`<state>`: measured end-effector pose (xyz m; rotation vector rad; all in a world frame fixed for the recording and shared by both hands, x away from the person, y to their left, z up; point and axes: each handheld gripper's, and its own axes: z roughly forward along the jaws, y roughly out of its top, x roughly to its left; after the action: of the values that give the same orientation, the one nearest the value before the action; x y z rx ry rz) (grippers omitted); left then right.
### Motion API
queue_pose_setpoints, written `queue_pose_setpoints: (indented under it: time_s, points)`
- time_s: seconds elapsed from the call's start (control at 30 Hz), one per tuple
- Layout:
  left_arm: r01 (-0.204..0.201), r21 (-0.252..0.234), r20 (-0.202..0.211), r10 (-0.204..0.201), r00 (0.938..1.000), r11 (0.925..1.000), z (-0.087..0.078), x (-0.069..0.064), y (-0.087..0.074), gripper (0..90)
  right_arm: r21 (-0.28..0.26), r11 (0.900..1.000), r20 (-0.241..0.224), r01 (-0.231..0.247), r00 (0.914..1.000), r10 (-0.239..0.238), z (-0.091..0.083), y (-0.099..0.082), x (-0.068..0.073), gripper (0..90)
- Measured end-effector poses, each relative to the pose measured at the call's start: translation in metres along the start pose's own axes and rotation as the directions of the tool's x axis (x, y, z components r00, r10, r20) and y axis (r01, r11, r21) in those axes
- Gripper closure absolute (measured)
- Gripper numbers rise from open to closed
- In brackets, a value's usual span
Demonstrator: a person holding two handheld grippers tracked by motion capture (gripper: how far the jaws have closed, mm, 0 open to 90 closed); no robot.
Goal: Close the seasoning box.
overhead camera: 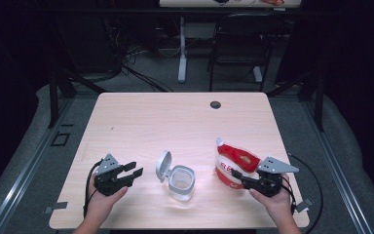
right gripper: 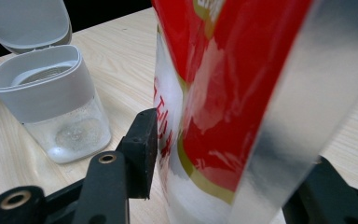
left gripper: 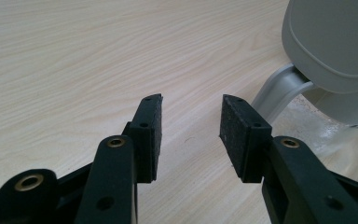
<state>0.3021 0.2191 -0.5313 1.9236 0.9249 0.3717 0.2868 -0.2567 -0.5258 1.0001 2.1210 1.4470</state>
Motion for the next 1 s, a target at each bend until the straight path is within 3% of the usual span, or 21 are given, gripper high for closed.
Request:
queue_pose_setpoints:
  time_s: [0.23, 1.0]
  points:
    - [0.002, -0.001, -0.001, -0.002, 1.0, 1.0, 0.0, 0.0, 0.0, 59.5, -0.016, 0.9998, -0.001, -0.013, 0.9999, 0.013, 0.002, -0.005, 0.0, 47.8]
    - [-0.004, 0.005, -0.004, 0.004, 1.0, 1.0, 0.001, 0.0, 0.0, 59.2, 0.02, 0.9998, -0.011, -0.004, 0.9999, 0.004, 0.01, -0.018, -0.004, 43.5]
